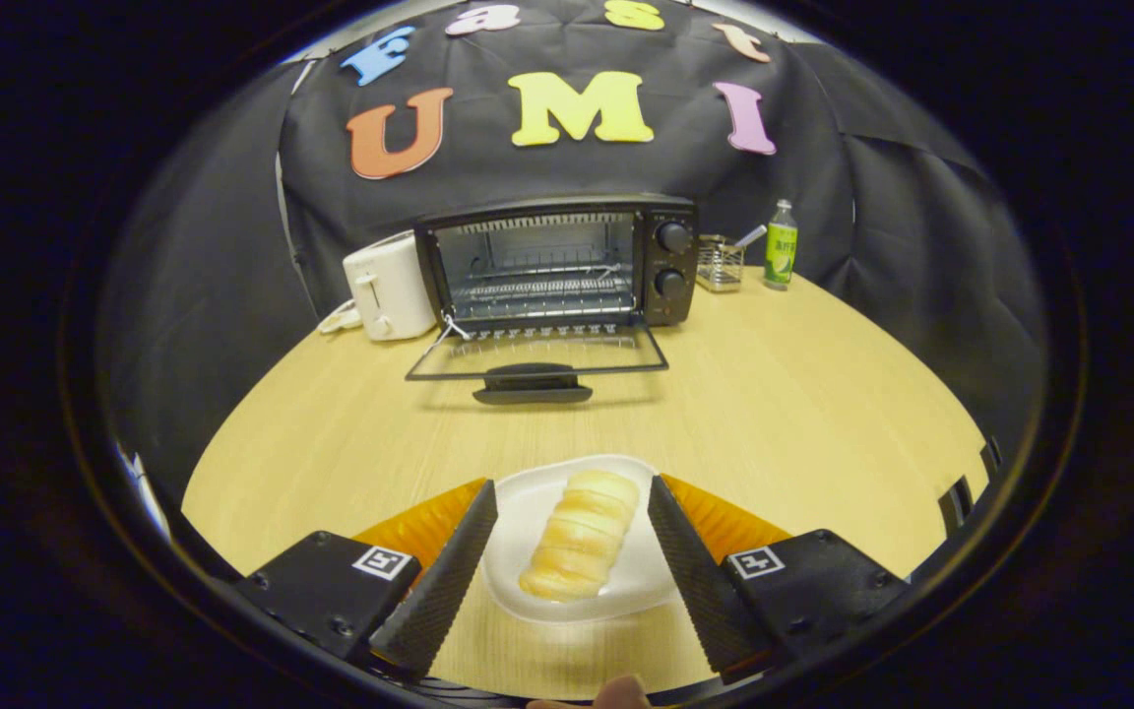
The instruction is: Open the toaster oven, put the food inside, and close the toaster oven door.
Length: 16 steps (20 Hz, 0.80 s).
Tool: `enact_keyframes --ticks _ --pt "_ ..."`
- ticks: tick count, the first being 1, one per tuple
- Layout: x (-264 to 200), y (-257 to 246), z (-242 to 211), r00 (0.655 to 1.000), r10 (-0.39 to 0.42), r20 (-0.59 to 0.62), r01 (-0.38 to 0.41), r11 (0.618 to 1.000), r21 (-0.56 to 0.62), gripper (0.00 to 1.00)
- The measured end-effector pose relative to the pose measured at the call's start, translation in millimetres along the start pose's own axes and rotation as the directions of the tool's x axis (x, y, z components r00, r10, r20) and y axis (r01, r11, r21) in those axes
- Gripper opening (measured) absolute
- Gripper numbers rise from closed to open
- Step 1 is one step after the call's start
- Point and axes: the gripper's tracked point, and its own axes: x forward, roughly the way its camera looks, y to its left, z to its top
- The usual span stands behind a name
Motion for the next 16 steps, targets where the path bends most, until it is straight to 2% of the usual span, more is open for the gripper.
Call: enact_keyframes --ticks 9,13,16 --pt "21.7 -7.5 -25.3 0.998 -0.031 -0.061 0.035 0.997 0.071 0.97" --pt "25.1 -9.8 -33.3 0.995 -0.042 -0.091 0.048 0.996 0.070 0.86" --pt "25.0 -11.2 -36.8 0.995 -0.041 -0.091 0.049 0.994 0.097 0.70"
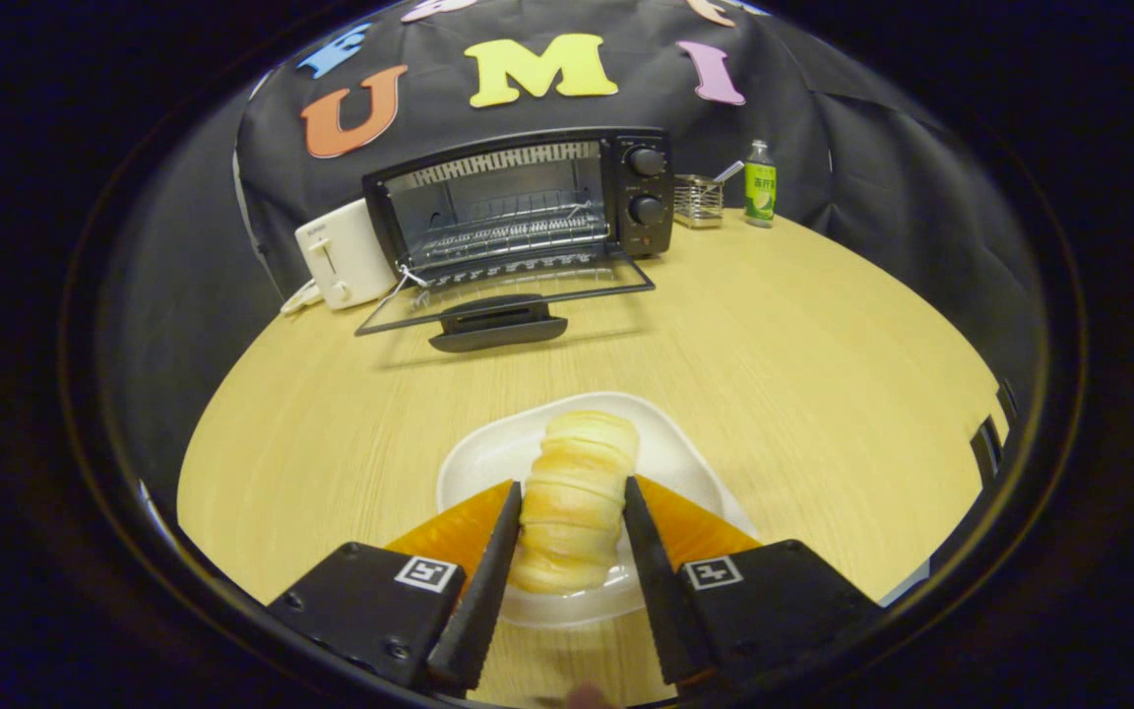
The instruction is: Open the toaster oven, put the food inside, and close the toaster oven door.
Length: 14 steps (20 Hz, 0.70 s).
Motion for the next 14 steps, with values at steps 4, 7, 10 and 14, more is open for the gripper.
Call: enact_keyframes --ticks 4,7,10,14 --pt "-3.0 0.1 5.1 1.000 0.014 0.023 -0.015 0.999 0.039 0.48" --pt "-12.7 1.7 18.9 0.998 0.033 0.055 -0.037 0.997 0.064 0.41" --pt "-27.8 12.5 48.0 0.990 0.090 0.111 -0.101 0.990 0.099 0.40" --pt "-36.0 26.9 93.9 0.977 0.143 0.160 -0.164 0.979 0.124 0.40"
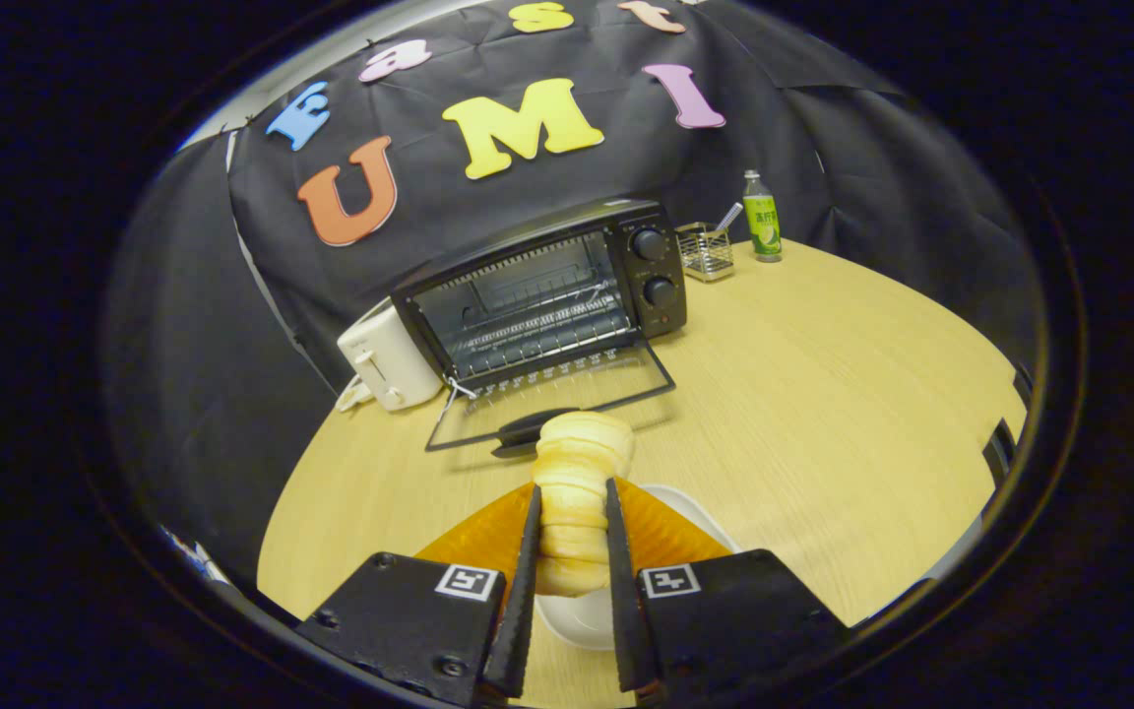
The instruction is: Open the toaster oven, put the food inside, and close the toaster oven door.
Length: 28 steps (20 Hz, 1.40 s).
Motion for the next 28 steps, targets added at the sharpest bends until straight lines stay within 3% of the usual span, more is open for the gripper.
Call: enact_keyframes --ticks 4,8,16,23,25,28 --pt "23.5 23.6 58.4 0.996 0.038 0.077 -0.039 0.999 0.008 0.40" --pt "76.1 43.3 101.0 0.988 0.063 0.140 -0.069 0.997 0.036 0.40" --pt "199.7 27.4 113.6 0.994 -0.033 0.100 0.014 0.982 0.186 0.40" --pt "233.2 23.3 121.6 0.988 -0.110 0.112 0.081 0.967 0.241 0.40" --pt "240.2 26.5 125.0 0.986 -0.110 0.126 0.079 0.969 0.233 0.42" --pt "243.2 29.7 124.0 0.986 -0.104 0.134 0.074 0.974 0.214 0.58"
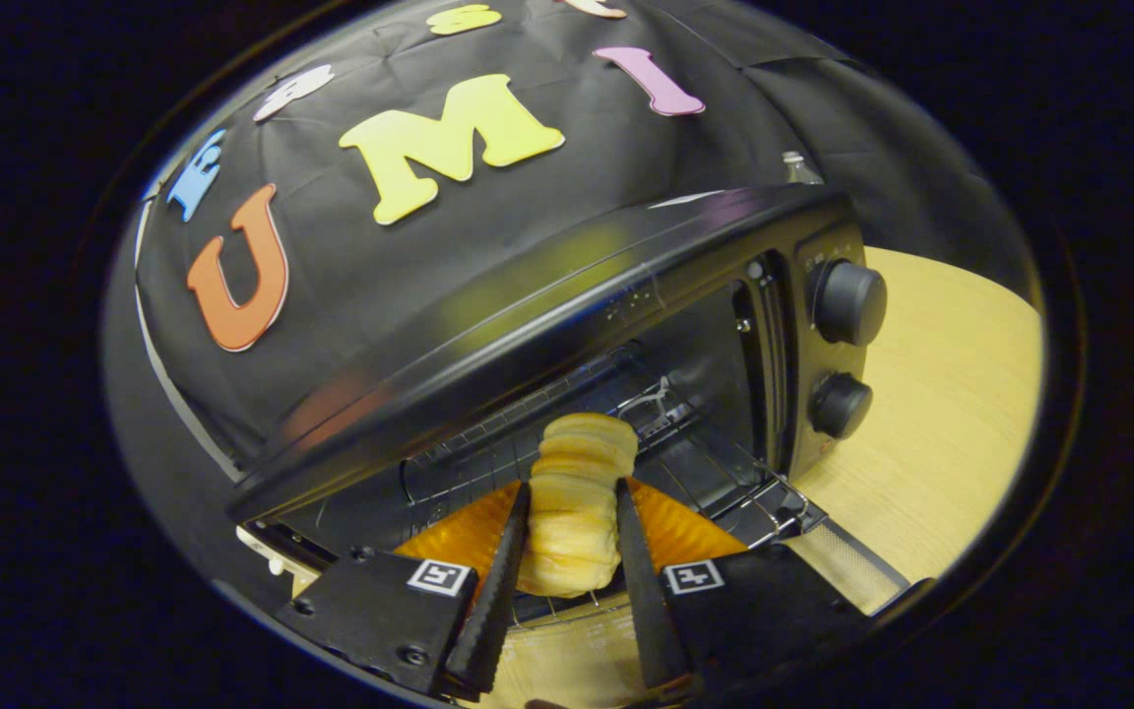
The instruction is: Open the toaster oven, put the food inside, and close the toaster oven door.
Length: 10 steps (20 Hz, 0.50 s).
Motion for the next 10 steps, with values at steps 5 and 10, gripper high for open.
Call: enact_keyframes --ticks 5,10 --pt "-14.7 -0.3 5.8 1.000 -0.004 0.019 0.005 0.999 -0.038 0.87" --pt "-55.2 4.6 3.6 0.999 0.014 0.031 -0.008 0.982 -0.188 1.00"
